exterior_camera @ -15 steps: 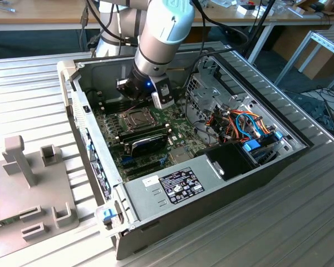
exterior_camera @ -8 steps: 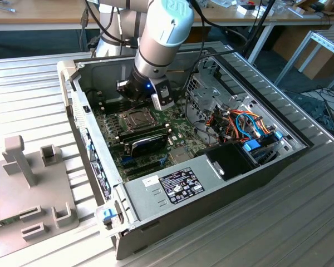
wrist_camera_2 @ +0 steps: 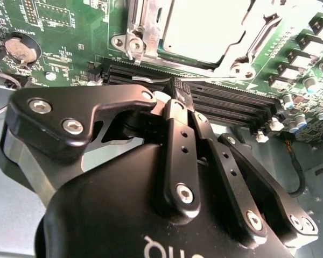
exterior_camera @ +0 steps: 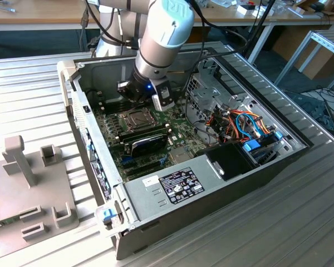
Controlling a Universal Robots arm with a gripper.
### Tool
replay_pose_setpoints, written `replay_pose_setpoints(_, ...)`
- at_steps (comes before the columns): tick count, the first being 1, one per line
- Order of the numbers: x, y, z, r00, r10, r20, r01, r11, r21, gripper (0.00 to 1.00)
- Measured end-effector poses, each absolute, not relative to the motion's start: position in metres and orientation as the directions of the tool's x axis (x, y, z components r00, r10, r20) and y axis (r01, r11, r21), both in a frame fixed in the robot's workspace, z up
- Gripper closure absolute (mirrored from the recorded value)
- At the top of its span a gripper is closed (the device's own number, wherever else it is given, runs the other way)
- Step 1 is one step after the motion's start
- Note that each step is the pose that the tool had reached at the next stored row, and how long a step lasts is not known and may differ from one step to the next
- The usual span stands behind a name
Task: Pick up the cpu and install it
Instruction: 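Install the first cpu locking lever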
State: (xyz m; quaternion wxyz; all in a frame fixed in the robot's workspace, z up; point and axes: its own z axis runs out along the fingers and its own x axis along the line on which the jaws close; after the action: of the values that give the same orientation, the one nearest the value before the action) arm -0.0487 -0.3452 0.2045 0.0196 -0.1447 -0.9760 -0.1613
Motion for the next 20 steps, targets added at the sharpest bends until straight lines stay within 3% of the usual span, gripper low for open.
replay_pose_setpoints(20, -0.0427, -0.3452, 0.1998, -0.957, 0.277, 0.084, 0.289, 0.907, 0.306, 0.89)
